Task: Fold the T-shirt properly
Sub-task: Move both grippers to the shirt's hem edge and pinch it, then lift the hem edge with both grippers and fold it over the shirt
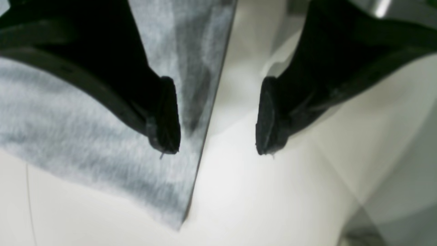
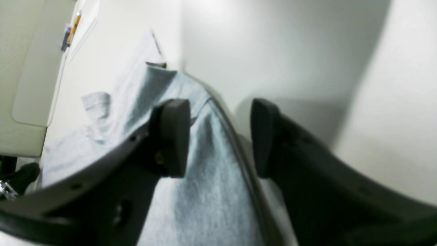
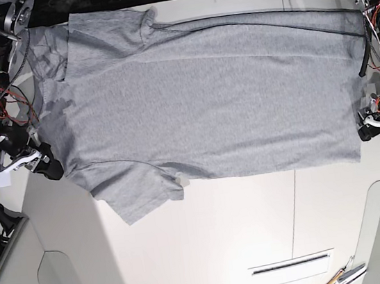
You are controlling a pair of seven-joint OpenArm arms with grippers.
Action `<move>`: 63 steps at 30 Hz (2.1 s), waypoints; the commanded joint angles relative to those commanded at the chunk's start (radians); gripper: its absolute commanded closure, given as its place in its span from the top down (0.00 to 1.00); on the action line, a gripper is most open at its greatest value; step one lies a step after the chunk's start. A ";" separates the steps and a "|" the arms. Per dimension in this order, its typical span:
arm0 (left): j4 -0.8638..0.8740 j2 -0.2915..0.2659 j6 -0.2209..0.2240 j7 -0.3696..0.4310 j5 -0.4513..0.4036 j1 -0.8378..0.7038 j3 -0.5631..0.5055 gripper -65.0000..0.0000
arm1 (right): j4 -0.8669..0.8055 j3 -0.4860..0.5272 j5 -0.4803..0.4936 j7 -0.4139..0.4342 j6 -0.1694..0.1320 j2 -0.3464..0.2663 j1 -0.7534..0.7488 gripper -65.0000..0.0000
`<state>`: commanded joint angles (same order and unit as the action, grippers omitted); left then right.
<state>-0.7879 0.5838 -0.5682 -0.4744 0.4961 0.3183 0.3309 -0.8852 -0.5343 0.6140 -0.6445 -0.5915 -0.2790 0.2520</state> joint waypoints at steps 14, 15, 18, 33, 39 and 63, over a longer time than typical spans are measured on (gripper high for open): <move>0.064 -0.032 -0.130 -0.085 0.181 0.000 0.000 0.59 | 0.000 0.007 0.048 -0.016 -0.011 0.023 0.000 0.45; 0.064 -0.036 -0.130 -0.091 0.181 0.000 -0.001 0.59 | 0.000 0.013 0.048 -0.016 -0.012 0.030 0.000 0.45; 0.064 -0.038 -0.130 -0.099 0.182 0.000 -0.021 0.59 | 0.000 0.046 0.047 -0.019 -0.011 0.045 0.000 0.45; 0.041 -0.026 -0.130 -0.100 0.187 0.022 -0.086 0.00 | -0.016 0.117 0.052 -0.035 -0.011 0.047 0.000 0.00; -0.080 0.010 -0.130 -0.269 0.275 0.013 -0.086 0.00 | -0.153 0.117 0.101 -0.144 -0.012 0.047 -0.018 0.00; -0.454 0.232 -0.130 -0.478 0.413 -0.332 -0.085 0.00 | -0.629 0.110 0.165 -0.276 -0.011 -0.108 -0.348 0.00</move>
<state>-1.2415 0.8162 -0.6981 -0.9520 0.9092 -0.0132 0.2455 -1.5139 -0.4240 0.7788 -0.9203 -0.6025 -0.3874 -0.0963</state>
